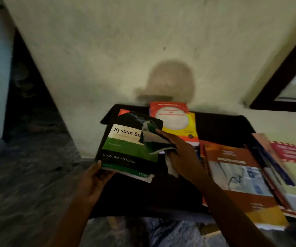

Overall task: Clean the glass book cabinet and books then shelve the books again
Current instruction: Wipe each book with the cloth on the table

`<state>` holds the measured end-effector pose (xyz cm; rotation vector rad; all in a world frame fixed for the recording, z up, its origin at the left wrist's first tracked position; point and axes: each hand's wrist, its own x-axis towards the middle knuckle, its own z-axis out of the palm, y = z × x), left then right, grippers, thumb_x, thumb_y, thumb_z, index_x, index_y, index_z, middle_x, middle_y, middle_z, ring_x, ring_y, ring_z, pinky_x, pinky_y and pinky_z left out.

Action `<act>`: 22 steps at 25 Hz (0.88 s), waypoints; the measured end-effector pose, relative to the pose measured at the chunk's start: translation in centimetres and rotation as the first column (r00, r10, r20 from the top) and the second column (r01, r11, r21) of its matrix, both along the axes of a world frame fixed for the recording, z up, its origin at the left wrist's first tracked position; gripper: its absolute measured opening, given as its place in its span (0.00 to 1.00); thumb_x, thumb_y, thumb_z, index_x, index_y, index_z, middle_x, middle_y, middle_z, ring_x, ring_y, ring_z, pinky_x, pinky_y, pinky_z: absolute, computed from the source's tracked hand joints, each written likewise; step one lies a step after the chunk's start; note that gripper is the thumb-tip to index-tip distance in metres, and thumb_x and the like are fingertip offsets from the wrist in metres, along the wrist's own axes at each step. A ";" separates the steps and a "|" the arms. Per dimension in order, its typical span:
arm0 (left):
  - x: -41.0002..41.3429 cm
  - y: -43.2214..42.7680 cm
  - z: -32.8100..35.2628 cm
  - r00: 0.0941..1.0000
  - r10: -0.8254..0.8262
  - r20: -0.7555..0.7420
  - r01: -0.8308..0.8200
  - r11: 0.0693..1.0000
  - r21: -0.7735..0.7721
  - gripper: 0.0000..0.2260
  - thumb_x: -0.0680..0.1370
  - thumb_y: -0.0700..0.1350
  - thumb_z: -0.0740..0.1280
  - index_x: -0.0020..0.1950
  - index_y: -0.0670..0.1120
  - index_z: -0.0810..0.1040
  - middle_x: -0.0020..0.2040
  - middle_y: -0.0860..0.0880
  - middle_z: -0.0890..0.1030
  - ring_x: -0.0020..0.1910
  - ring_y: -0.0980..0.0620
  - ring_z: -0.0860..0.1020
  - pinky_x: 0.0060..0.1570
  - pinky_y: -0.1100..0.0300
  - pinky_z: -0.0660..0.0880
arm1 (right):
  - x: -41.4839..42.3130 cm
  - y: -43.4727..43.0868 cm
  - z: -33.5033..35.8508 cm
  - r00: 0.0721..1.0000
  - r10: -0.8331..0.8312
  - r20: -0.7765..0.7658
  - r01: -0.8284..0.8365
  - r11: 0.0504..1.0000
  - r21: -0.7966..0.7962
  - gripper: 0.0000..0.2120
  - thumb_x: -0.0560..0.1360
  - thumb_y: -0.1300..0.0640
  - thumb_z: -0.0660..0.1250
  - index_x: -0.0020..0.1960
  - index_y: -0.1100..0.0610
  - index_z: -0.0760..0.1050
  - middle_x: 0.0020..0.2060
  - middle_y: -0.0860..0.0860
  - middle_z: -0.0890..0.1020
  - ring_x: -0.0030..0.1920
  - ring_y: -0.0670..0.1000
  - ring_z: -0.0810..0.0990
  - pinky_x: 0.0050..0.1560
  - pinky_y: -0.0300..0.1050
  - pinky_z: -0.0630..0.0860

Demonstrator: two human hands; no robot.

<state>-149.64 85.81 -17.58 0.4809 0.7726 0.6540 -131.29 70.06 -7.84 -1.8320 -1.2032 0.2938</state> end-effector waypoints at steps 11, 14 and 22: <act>-8.7 -1.6 -5.7 0.969 0.117 -0.217 -0.147 0.981 -0.127 0.08 0.79 0.38 0.59 0.54 0.37 0.75 0.41 0.43 0.84 0.39 0.50 0.83 0.40 0.56 0.81 | -3.7 13.8 -6.9 0.949 0.313 -0.041 -0.316 0.941 -0.121 0.27 0.72 0.73 0.59 0.68 0.56 0.70 0.64 0.53 0.75 0.62 0.44 0.71 0.66 0.37 0.64; -8.7 -1.6 -6.2 0.974 0.134 -0.181 -0.162 0.975 -0.151 0.10 0.79 0.40 0.59 0.55 0.37 0.76 0.43 0.42 0.84 0.39 0.50 0.83 0.42 0.55 0.81 | -2.2 18.8 -11.5 0.962 0.275 -0.002 -0.268 0.938 -0.218 0.26 0.75 0.71 0.58 0.71 0.57 0.65 0.67 0.57 0.71 0.68 0.53 0.69 0.70 0.46 0.63; -9.1 -1.5 -6.9 0.978 0.184 -0.097 -0.202 0.951 -0.235 0.12 0.76 0.43 0.62 0.55 0.39 0.76 0.46 0.42 0.84 0.42 0.48 0.84 0.37 0.53 0.81 | -11.2 14.7 -17.6 0.781 0.516 0.351 -0.463 0.856 -0.230 0.23 0.72 0.62 0.55 0.67 0.56 0.71 0.65 0.56 0.74 0.62 0.58 0.75 0.59 0.53 0.72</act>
